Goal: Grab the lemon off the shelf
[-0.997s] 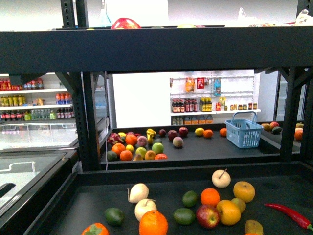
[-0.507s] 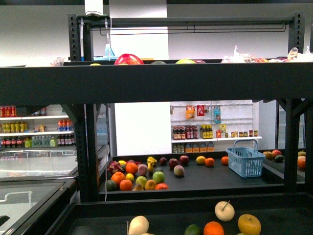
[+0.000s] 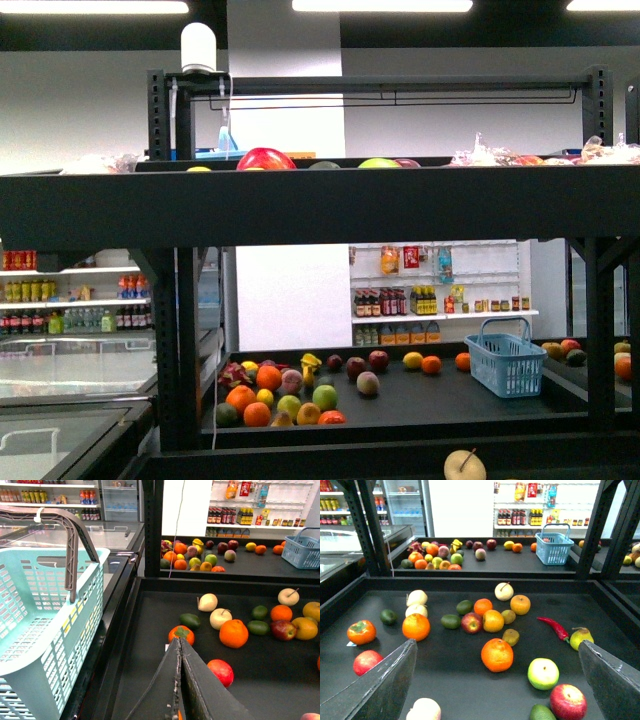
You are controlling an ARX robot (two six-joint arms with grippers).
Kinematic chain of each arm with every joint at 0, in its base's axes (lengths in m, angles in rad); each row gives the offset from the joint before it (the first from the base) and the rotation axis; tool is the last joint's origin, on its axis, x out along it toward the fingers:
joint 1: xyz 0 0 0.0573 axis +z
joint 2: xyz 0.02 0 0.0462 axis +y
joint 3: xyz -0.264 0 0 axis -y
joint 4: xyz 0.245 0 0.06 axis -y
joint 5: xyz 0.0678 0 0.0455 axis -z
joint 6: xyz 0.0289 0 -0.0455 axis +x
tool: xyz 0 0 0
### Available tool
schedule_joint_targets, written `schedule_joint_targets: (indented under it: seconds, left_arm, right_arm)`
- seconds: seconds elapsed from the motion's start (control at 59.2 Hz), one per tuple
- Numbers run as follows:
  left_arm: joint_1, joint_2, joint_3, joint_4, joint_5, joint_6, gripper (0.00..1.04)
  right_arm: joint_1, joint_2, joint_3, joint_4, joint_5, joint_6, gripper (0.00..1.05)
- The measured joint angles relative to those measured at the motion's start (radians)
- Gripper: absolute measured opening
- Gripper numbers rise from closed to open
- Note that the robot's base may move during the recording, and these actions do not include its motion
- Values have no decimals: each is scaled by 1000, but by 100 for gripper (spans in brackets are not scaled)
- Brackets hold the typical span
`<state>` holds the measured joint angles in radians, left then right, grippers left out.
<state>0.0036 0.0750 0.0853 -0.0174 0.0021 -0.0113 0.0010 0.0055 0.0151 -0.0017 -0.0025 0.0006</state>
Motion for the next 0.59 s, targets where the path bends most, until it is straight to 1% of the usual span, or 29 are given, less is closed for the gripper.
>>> schedule_joint_targets:
  seconds: [0.423,0.592]
  left_arm:
    - [0,-65,-71,12,-1,0,3]
    - [0,-70,-72,12,-2,1,3]
  right_arm:
    - [0,0,0,0,0,0,97]
    - [0,0,0,0,0,0,97]
